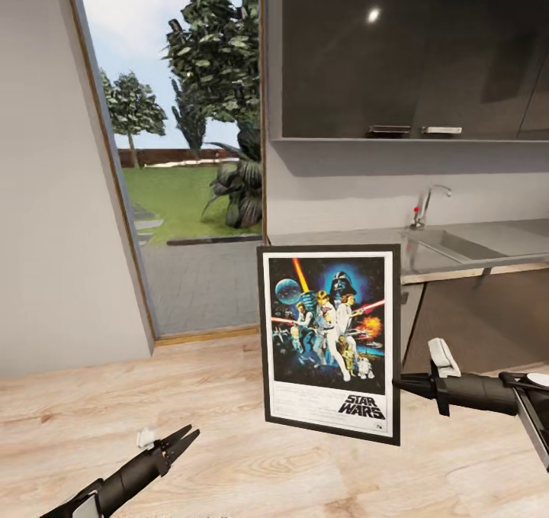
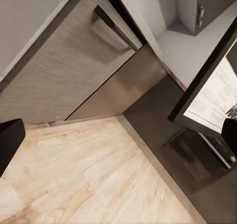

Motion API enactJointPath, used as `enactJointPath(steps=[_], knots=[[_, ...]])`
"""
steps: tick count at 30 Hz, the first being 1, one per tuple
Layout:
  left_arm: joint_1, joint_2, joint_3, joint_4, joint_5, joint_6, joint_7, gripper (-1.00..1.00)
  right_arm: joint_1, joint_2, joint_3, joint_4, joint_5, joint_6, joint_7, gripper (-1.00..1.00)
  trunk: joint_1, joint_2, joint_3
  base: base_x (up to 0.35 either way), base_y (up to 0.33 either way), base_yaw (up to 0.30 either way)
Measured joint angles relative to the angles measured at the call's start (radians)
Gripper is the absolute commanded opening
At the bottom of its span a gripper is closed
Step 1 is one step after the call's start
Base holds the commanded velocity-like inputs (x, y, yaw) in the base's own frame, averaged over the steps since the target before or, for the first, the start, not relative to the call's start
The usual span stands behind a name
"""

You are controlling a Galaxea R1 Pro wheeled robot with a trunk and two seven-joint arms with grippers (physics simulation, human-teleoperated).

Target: Pick up the poster from the kitchen countertop and hang it on one of the wall nails in the kitchen.

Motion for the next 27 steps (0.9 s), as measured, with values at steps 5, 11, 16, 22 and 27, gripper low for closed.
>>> enactJointPath(steps=[5, 11, 16, 22, 27], knots=[[0.0, 0.0, 0.0, 0.0, 0.0, 0.0, 0.0, 1.0, 0.0, 0.0, 0.0, 0.0, 0.0, 0.0, 0.0, -1.0, 0.0, 0.0, 0.0, 0.0, 0.0, 0.29], [0.0, -0.001, 0.0, 0.0, 0.0, 0.0, 0.0, 1.0, 0.0, 0.001, 0.0, 0.0, 0.0, 0.0, -0.001, -1.0, 0.0, 0.0, 0.0, 0.0, 0.0, 0.291], [0.0, -0.002, 0.0, 0.001, 0.0, 0.0, 0.001, 1.0, 0.0, 0.001, 0.0, 0.0, 0.0, 0.0, -0.001, -1.0, -0.011, 0.021, 0.009, 0.0, 0.0, 0.12], [0.0, -0.003, 0.0, 0.0, 0.0, 0.027, 0.001, 1.0, 0.001, 0.001, -0.001, 0.0, 0.0, 0.0, -0.001, -1.0, -0.034, 0.063, 0.028, 0.0, 0.0, 0.011], [0.0, -0.003, 0.0, -0.001, 0.0, 0.044, 0.001, 1.0, 0.002, 0.001, -0.002, 0.0, 0.0, 0.0, -0.001, -1.0, -0.054, 0.098, 0.037, 0.0, 0.0, 0.0]])
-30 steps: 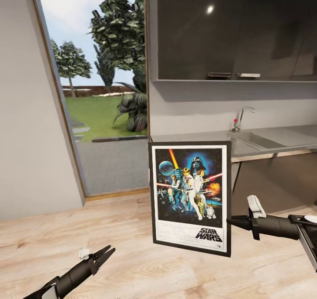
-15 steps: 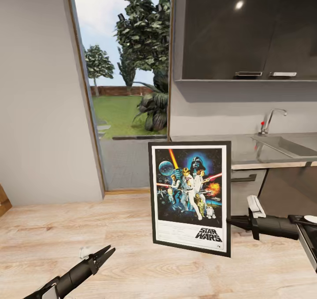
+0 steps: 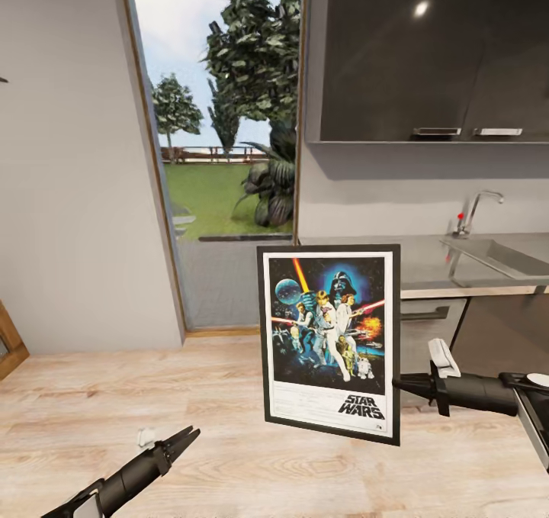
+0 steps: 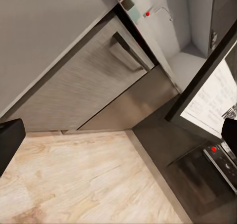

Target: Pick up the poster from the kitchen countertop and hang it on one of the wall nails in the kitchen.

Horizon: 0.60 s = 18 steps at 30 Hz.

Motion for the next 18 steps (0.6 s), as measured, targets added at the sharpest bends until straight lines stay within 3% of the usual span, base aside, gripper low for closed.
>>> enactJointPath(steps=[18], knots=[[0.0, 0.0, 0.0, 0.0, 0.0, 0.001, 0.0, 1.0, 0.0, 0.0, 0.0, 0.0, 0.0, 0.0, 0.0, -1.0, -0.069, 0.126, 0.028, 0.0, 0.0, 0.0]])
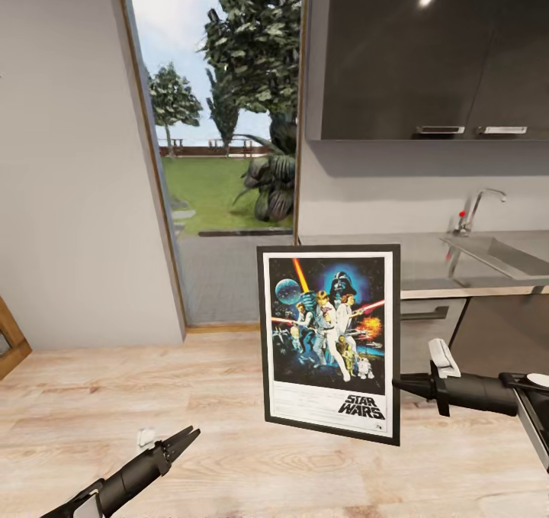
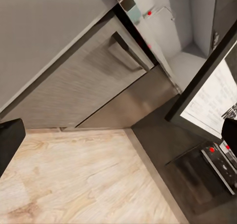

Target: Pick up the poster from the kitchen countertop and hang it on one of the wall nails in the kitchen.

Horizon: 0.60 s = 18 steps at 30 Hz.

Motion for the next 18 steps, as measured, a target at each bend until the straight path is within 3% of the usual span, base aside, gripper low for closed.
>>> enactJointPath(steps=[14, 18], knots=[[0.0, 0.0, 0.0, 0.0, 0.0, 0.0, 0.024, 1.0, 0.001, 0.0, -0.015, 0.001, -0.001, -0.001, -0.001, -1.0, -0.054, 0.098, 0.04, 0.0, 0.0, 0.0], [0.0, 0.0, -0.001, 0.0, 0.0, 0.001, 0.034, 1.0, 0.002, 0.0, -0.015, 0.001, -0.003, -0.057, 0.0, -1.0, -0.069, 0.126, 0.047, 0.0, 0.0, 0.0]])
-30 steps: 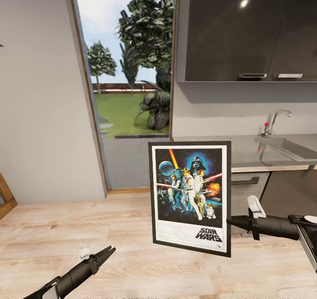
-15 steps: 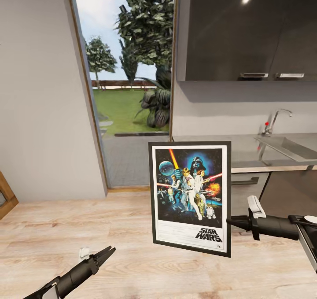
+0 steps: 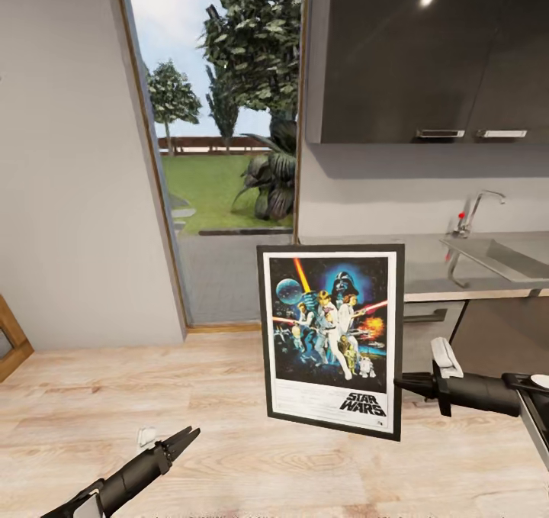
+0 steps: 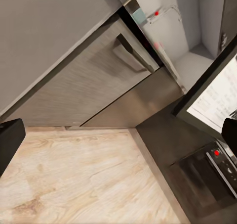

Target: Pick up the poster from the kitchen countertop and hang it on one of the wall nails in the kitchen.

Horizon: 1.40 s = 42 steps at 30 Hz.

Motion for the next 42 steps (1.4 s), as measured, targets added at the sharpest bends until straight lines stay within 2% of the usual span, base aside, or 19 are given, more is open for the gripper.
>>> enactJointPath(steps=[42], knots=[[0.0, 0.0, 0.0, 0.0, 0.0, 0.002, 0.001, 1.0, 0.0, 0.0, -0.001, 0.0, -0.002, -0.009, -0.001, -1.0, -0.161, 0.294, 0.07, 0.0, 0.0, 0.0]])
